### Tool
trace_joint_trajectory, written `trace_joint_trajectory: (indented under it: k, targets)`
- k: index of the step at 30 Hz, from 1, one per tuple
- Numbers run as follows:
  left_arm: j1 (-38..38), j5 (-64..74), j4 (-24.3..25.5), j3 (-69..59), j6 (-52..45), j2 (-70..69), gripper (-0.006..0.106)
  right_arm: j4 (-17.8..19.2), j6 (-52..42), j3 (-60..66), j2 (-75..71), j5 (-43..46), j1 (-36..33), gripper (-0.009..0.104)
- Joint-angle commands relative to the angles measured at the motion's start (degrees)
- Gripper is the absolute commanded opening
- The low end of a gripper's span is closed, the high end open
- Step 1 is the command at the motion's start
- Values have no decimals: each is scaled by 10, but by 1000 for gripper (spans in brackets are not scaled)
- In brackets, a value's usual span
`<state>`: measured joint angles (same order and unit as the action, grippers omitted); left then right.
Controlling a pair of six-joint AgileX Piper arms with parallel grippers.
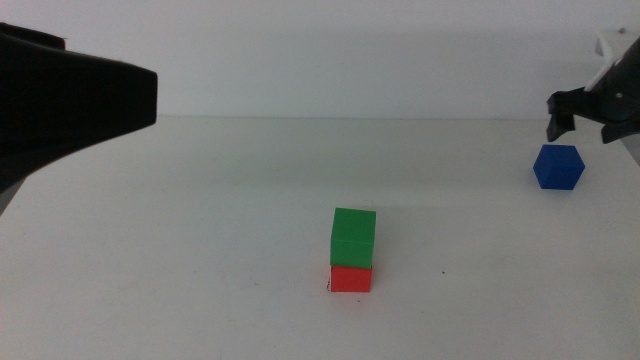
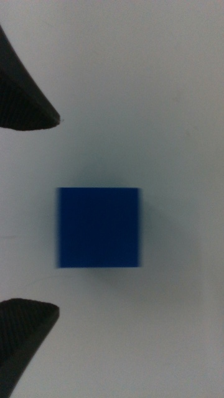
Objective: Stack red cubes first, then green, then blue cubes in a specific spot.
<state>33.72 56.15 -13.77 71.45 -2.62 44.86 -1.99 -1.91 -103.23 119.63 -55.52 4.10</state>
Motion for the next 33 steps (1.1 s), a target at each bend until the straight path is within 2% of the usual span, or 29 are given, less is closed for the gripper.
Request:
trace_joint_trajectory:
  k: [1,8,13,15,18,20,23,24,25,30,33]
  targets:
    - [-1,-7,-2,1,5,-2,94,7,-5,-30,27,-1,4,93]
    - [-1,-7,-2,1,5,-2,94,53,3,-39,77,28,4,93]
    - [-1,-7,-2,1,5,-2,94,56,5,-39,100,68,4,91]
    - [-1,-7,-2,1,5,-2,94,55,5,-39,106,78,4,84]
    - [-1,-7,-2,1,5,-2,94,55,4,-39,116,78,3,63]
    - [-1,-7,-2,1,5,-2,94,57,3,-39,116,78,0,45]
    - [-1,-7,-2,1,5,-2,94,81,19,-39,97,67,-9,10]
    - [-1,-7,-2,1,5,-2,94,90,31,-39,86,57,-15,2]
    - [-1,-7,-2,1,5,-2,94,99,44,-39,69,45,-24,-2]
    - [-1,-7,-2,1,5,-2,94,94,114,1,-45,-32,-106,5]
    - [-1,-7,-2,1,5,-2,94,129,233,71,-126,-39,-202,5]
